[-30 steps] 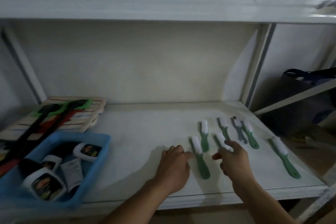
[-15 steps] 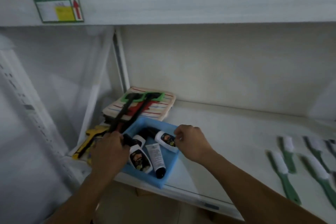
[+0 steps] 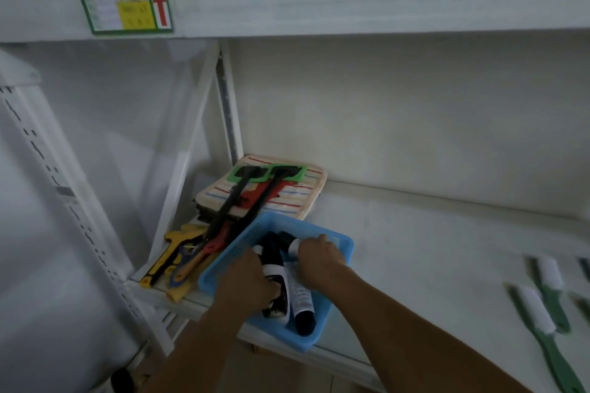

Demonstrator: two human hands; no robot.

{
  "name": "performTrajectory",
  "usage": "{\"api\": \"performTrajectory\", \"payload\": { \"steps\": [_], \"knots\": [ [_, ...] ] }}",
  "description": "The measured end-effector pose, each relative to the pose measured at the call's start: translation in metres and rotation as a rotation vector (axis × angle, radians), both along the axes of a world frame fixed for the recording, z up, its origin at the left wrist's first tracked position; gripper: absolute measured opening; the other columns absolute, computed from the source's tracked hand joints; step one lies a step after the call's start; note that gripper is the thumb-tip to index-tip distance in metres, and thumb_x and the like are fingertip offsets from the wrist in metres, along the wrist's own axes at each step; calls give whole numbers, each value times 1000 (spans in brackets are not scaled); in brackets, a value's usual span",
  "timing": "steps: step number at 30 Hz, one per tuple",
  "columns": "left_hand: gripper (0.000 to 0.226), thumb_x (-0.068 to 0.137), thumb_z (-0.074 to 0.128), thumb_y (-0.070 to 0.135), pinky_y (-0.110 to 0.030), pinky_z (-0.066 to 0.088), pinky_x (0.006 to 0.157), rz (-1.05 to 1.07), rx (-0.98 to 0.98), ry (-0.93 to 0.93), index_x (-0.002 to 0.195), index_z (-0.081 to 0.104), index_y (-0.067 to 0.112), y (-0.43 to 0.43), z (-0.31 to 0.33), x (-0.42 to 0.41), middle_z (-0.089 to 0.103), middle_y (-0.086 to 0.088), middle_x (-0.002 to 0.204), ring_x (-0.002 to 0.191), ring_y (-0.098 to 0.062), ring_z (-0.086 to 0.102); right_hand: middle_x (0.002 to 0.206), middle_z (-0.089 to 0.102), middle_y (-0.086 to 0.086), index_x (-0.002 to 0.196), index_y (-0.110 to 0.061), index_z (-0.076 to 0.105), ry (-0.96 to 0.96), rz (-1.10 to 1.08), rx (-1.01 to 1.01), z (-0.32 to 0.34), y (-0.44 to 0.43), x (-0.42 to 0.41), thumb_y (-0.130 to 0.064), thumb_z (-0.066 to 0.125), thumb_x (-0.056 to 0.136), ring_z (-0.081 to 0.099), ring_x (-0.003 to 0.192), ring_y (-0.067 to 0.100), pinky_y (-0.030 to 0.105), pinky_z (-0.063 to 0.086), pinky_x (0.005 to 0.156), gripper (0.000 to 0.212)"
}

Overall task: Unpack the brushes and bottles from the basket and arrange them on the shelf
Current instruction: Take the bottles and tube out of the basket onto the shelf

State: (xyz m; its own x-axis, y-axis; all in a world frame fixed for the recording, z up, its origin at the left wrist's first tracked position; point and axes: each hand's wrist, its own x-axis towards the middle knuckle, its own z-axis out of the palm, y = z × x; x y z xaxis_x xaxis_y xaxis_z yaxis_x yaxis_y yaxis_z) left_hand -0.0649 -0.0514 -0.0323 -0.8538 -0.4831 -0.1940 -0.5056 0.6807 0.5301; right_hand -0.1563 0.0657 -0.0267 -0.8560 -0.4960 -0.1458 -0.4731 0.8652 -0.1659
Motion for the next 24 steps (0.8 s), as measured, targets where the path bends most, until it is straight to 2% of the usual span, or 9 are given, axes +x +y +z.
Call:
{"api": "performTrajectory", "payload": {
  "steps": [1, 3, 7, 10, 12, 14, 17, 20, 24],
  "knots": [
    [47, 70, 73, 29, -39, 56, 85, -7, 35, 9, 111, 55, 15, 1, 1, -2, 66, 0, 98, 99, -23, 65, 127, 54, 17, 126, -10, 54, 11, -2, -74, 3, 2, 0, -18, 59, 91, 55, 116, 33, 38, 48, 91, 36],
    [42, 66, 75, 30, -39, 55, 84, -39, 85, -14, 103, 59, 16, 5, 2, -7, 67, 0, 97, 96, -23, 65, 119, 61, 15, 118, -7, 53, -22, -39, -221, 7, 7, -1, -22, 61, 90, 59, 111, 32, 34, 46, 80, 32],
    [58, 81, 71, 35, -34, 49, 91, -99, 10, -193, 127, 48, 7, 28, 1, -20, 57, -12, 126, 115, -27, 56, 104, 63, 13, 108, -6, 52, -176, -120, -540, 16, 17, -1, -29, 59, 87, 62, 99, 30, 31, 44, 69, 32],
    [67, 91, 60, 32, -36, 41, 103, -4, 50, -146, 145, 32, 4, 35, -1, -25, 41, -17, 146, 132, -32, 43, 82, 64, 10, 90, -10, 62, -545, -330, -1021, 27, 38, 2, -39, 57, 76, 61, 74, 28, 41, 51, 70, 32],
    [66, 88, 62, 30, -40, 44, 103, 91, 139, -80, 144, 38, 2, 32, 2, -27, 47, -21, 141, 126, -36, 49, 65, 58, 7, 74, -12, 61, -783, -429, -1264, 32, 65, 2, -34, 56, 71, 52, 62, 25, 41, 43, 66, 23],
    [54, 77, 73, 25, -43, 54, 90, 170, 210, 20, 124, 58, 2, 28, 8, -29, 65, -19, 114, 100, -34, 64, 62, 56, 6, 73, -12, 60, -849, -460, -1403, 35, 98, -2, -27, 54, 79, 50, 59, 22, 39, 39, 66, 17],
    [26, 72, 76, 22, -45, 58, 80, 209, 231, 326, 96, 66, 22, 42, 27, -29, 71, -7, 86, 77, -27, 68, 74, 57, 7, 89, -11, 60, -635, -446, -1476, 39, 155, -12, -13, 58, 91, 54, 65, 20, 32, 42, 65, 4],
    [32, 71, 79, 14, -42, 55, 81, 69, 276, 545, 90, 62, 33, 85, 52, -42, 70, 6, 87, 83, -18, 67, 83, 63, 9, 106, -8, 55, -321, -513, -1422, 32, 208, -35, -3, 74, 82, 61, 63, 19, 30, 51, 50, 31],
    [38, 54, 76, 22, -41, 56, 77, -95, 389, 679, 90, 64, 26, 152, 52, -94, 75, -3, 90, 84, -22, 70, 95, 67, 5, 104, -20, 49, 28, -699, -1112, 13, 259, -67, -20, 85, 67, 67, 82, 27, 47, 59, 73, 51]
  ]
}}
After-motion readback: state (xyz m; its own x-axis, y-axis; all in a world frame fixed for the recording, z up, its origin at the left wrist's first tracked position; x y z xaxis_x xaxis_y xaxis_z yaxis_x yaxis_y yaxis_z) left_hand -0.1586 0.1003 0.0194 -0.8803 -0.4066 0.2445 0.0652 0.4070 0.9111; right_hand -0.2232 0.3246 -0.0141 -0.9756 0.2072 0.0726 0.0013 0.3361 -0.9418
